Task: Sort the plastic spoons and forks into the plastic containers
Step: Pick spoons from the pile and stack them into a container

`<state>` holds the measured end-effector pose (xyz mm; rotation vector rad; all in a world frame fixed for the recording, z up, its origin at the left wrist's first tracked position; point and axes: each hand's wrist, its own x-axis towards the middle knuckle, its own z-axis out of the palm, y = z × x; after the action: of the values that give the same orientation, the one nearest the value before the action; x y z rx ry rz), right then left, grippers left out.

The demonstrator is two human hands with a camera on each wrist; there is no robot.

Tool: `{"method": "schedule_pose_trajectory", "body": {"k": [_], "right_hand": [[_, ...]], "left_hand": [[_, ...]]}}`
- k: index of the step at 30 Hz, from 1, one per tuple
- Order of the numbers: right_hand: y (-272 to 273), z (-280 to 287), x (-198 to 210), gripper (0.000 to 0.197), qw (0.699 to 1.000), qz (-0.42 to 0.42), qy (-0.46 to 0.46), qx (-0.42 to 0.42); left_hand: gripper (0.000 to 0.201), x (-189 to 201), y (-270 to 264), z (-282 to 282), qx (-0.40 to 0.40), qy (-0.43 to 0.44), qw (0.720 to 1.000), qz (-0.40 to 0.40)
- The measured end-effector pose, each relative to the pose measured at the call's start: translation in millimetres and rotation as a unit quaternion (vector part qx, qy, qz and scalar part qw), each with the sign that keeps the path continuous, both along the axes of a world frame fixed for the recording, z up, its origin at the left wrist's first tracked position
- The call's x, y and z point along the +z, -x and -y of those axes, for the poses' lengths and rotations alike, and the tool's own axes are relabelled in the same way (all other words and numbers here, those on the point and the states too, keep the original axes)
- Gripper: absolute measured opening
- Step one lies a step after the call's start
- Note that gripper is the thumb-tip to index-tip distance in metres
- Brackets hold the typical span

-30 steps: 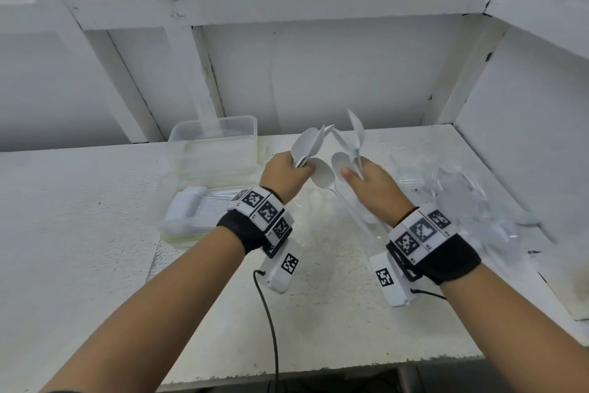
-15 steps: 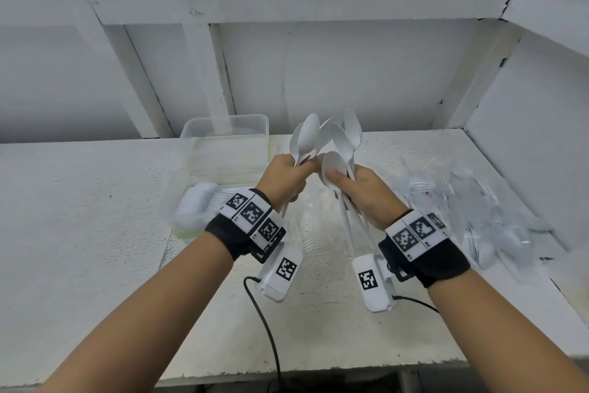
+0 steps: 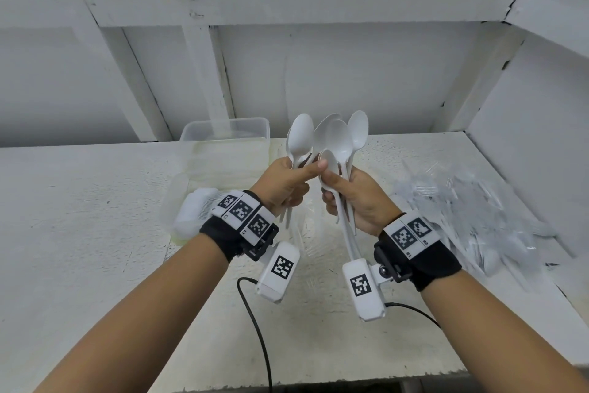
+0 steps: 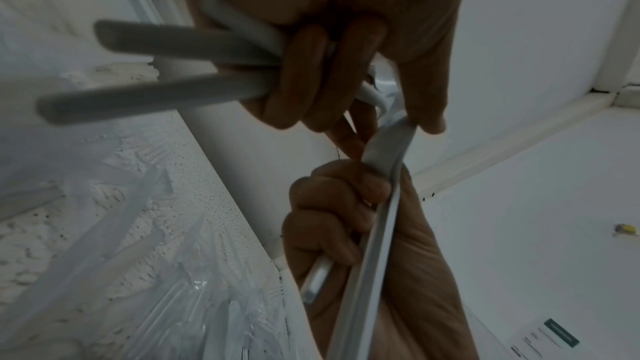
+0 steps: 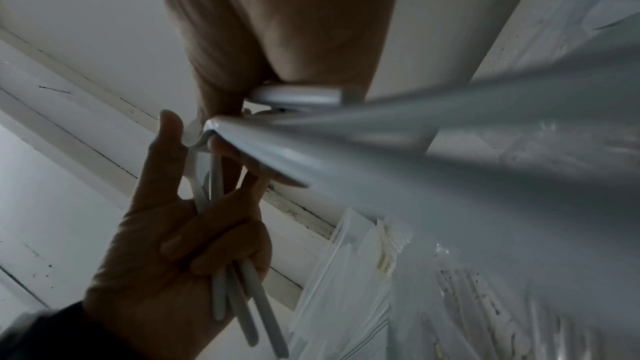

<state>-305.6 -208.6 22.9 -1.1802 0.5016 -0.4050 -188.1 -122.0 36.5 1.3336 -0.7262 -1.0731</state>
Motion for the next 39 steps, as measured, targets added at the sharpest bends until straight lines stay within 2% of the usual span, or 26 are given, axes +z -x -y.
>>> {"method": "schedule_pose_trajectory", "body": {"k": [3,9,13,17,20,23,26,29,32,39], "right_hand": [[-3,-2,-1,0.015,1.0,-0.002,-0.018,0.003],[-7,-3,1,0.029,0.998,-0.029,0.015,-0.051],[-9,-7,3,0.027,0.996,-0.026,0.046,-0.072],[-9,-11,4,0.03,0.99,-0.04,0.096,-0.1],[-5,-7,0,0.027,0.975,-0.081,0.167,-0.125],[-1,-1,-3,0.018,0.961,-0.102,0.229,-0.12],[3,9,-5,0.022,0.946,-0.109,0.281,-0.118],[6,13,-7,0.022,0.898,-0.13,0.406,-0.112],[6,6,-9,0.017,0.863,-0.134,0.473,-0.114],[6,-2,-12,0.032,0.87,-0.117,0.468,-0.101]], "left_hand": [[0.035,-4,-4,0,-0.009,0.0,1.0,-0.004],[0.032,-5,-6,2,0.016,0.008,1.0,-0.003],[0.018,-5,-5,3,0.03,0.007,0.999,-0.008],[0.03,-6,-4,3,0.029,0.019,0.999,-0.016],[0.03,-3,-4,3,0.045,0.033,0.998,-0.012],[0.019,-2,-8,2,0.086,0.04,0.995,-0.018],[0.016,-1,-12,3,0.117,0.03,0.993,-0.014],[0.014,-2,-12,4,0.126,0.024,0.992,-0.002],[0.026,-4,-7,7,0.138,0.014,0.99,0.004],[0.03,-4,-4,11,0.152,0.016,0.988,-0.01]]}}
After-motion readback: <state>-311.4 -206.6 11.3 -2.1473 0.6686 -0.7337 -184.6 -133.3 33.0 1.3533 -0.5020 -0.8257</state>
